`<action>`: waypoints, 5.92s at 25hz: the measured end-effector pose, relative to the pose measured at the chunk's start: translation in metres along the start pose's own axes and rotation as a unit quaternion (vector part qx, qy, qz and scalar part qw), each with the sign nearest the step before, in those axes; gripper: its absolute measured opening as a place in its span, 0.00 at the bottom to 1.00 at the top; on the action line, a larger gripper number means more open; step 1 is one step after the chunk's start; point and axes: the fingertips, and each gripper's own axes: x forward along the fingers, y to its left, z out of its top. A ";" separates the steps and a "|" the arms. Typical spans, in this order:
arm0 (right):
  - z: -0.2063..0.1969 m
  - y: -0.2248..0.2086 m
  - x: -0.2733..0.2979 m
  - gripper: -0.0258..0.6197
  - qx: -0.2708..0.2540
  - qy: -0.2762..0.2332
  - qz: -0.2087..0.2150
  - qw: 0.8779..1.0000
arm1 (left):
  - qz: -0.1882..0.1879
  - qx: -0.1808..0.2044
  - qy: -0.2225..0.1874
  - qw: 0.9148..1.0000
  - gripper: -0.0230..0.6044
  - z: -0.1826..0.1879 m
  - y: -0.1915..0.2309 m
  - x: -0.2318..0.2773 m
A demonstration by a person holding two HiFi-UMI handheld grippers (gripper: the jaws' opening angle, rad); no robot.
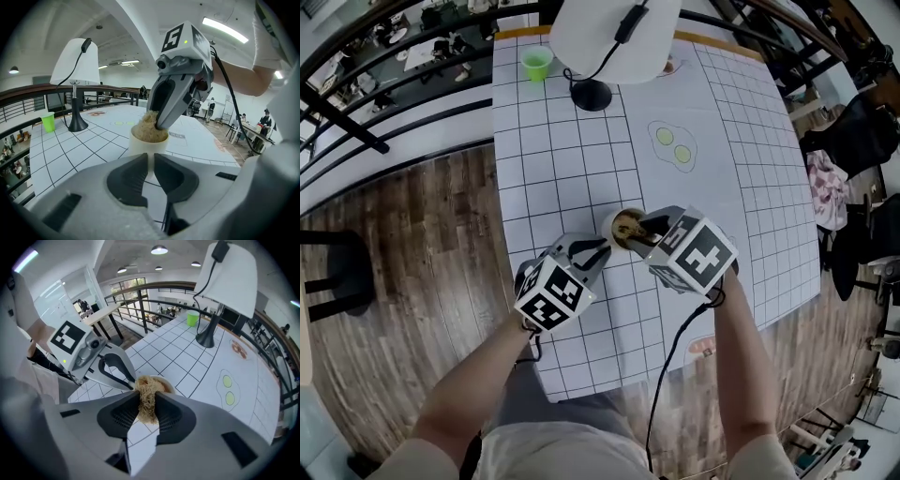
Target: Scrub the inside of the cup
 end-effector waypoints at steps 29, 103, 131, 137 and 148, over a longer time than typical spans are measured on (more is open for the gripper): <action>-0.003 -0.016 0.037 0.19 -0.087 0.078 -0.099 0.988 | -0.011 -0.016 -0.007 1.000 0.12 -0.001 -0.002 0.001; 0.083 0.202 -0.377 0.22 0.034 -0.534 -0.280 0.797 | 0.126 0.125 -0.359 0.916 0.06 0.303 -0.098 -0.377; 0.039 0.216 -0.327 0.22 0.064 -0.481 -0.380 0.788 | 0.109 0.086 -0.267 0.953 0.06 0.212 -0.120 -0.318; 0.043 0.216 -0.328 0.22 0.067 -0.485 -0.375 0.787 | 0.099 0.071 -0.269 0.955 0.06 0.214 -0.119 -0.321; 0.048 0.213 -0.321 0.22 0.070 -0.482 -0.364 0.794 | 0.092 0.064 -0.267 0.957 0.06 0.210 -0.114 -0.321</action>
